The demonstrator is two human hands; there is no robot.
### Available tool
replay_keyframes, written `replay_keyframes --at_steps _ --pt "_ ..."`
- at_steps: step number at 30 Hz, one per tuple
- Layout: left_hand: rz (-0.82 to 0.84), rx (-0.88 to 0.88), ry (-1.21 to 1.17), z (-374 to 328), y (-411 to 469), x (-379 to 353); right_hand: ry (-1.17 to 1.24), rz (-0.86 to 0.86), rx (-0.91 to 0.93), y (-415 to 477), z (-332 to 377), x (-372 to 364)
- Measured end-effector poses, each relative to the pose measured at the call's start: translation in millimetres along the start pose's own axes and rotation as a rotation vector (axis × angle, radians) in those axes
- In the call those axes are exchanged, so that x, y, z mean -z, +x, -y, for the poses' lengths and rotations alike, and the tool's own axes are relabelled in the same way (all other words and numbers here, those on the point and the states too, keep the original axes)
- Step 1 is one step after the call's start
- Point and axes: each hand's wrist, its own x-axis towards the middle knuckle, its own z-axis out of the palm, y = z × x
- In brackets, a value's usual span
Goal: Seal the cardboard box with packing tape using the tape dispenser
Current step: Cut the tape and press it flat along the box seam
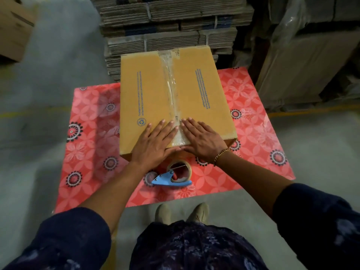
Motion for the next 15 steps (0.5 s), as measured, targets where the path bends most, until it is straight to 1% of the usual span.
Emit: replay_keyframes --at_steps 6,9,11,13,15 --pt "0.022 -0.015 0.028 -1 2 -1 -0.05 0.027 0.076 0 -8 -2" --pt "0.084 -0.024 0.028 3 0 2 -0.054 0.05 0.081 0 -7 0" --pt "0.091 0.022 -0.008 -1 0 3 -0.054 0.069 0.082 0 -5 1" --pt "0.048 0.11 -0.052 -13 2 4 -0.047 0.075 0.078 0 -5 2" --pt "-0.008 0.171 -0.031 -22 3 3 -0.034 0.073 0.071 -1 -6 2"
